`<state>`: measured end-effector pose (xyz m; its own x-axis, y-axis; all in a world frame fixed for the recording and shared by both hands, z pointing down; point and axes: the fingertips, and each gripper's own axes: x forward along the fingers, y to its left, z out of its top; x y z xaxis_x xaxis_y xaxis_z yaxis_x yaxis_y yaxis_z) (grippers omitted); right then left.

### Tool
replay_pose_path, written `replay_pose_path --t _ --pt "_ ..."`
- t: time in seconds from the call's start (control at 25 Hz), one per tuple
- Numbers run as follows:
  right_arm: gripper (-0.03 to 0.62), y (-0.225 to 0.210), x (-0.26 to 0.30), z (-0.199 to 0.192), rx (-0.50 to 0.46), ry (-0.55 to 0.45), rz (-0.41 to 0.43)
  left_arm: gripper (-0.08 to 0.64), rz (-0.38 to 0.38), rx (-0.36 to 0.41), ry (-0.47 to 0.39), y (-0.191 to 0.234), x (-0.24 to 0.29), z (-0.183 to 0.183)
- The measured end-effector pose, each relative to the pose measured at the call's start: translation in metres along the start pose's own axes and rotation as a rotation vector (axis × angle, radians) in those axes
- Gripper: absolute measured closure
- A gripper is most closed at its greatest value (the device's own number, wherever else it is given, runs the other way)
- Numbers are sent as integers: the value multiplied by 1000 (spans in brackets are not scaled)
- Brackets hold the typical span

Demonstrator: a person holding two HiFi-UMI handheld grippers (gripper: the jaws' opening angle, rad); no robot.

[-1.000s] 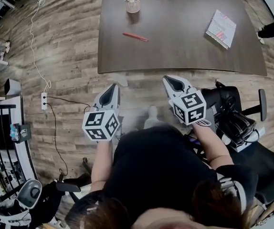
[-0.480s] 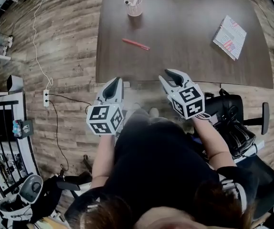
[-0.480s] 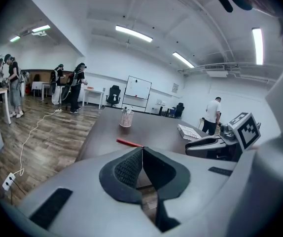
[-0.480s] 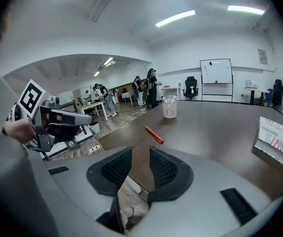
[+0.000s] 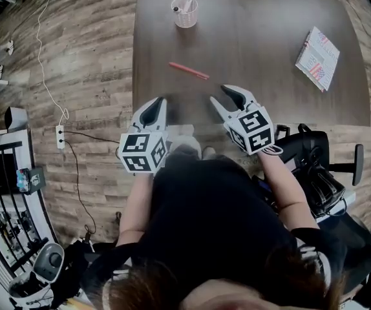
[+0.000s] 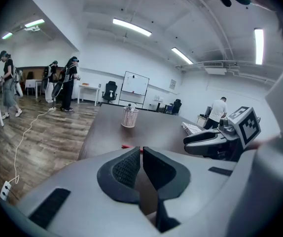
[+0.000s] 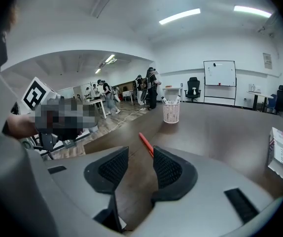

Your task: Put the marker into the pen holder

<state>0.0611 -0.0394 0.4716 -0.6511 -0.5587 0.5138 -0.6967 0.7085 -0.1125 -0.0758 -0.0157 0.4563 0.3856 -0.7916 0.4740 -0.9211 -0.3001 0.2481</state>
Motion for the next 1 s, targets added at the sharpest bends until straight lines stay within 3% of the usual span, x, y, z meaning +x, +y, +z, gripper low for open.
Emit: replay_pose_path --t 0.56,0.68,1.0 --pt "420 -20 88 -12 -115 177 4 532 -76 -30 81 74 53 5" --pt "425 -26 97 -19 -161 223 13 532 -74 -42 94 81 58 5" --pt "436 -34 112 -33 -162 312 107 532 -34 -95 105 83 75 7"
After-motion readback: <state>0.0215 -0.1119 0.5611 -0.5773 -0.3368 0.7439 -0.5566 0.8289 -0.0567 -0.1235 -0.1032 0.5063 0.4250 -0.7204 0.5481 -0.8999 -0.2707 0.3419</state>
